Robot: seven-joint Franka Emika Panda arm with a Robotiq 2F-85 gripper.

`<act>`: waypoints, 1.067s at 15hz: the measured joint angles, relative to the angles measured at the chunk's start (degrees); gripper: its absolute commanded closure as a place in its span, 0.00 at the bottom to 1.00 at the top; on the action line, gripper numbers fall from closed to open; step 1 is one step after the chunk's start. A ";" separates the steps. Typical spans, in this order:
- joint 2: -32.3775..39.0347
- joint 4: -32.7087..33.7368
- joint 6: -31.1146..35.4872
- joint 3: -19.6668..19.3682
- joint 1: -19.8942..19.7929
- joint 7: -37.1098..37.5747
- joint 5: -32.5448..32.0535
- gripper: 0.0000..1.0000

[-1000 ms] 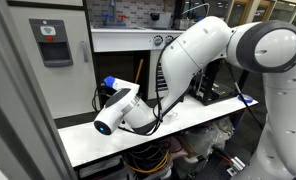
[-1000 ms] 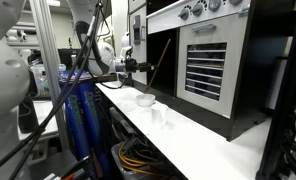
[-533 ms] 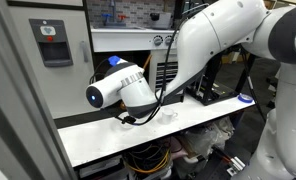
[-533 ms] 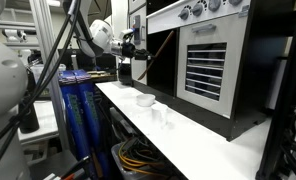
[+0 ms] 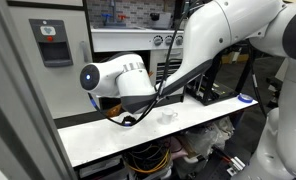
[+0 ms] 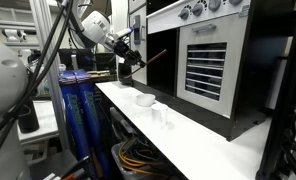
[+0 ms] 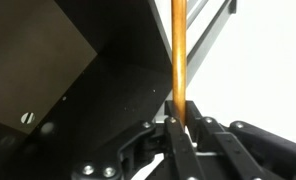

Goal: Use the brown spoon to stir the contents in the white bowl

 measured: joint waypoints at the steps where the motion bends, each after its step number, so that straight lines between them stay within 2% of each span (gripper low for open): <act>1: -0.28 0.01 1.50 0.17 0.00 1.12 2.37 0.97; 6: -2.48 0.04 7.04 1.20 0.02 7.27 14.40 0.97; 11: -3.50 -0.03 12.99 1.18 -0.01 10.41 28.57 0.97; 16: -2.67 -1.76 22.98 0.05 -0.50 14.85 39.90 0.97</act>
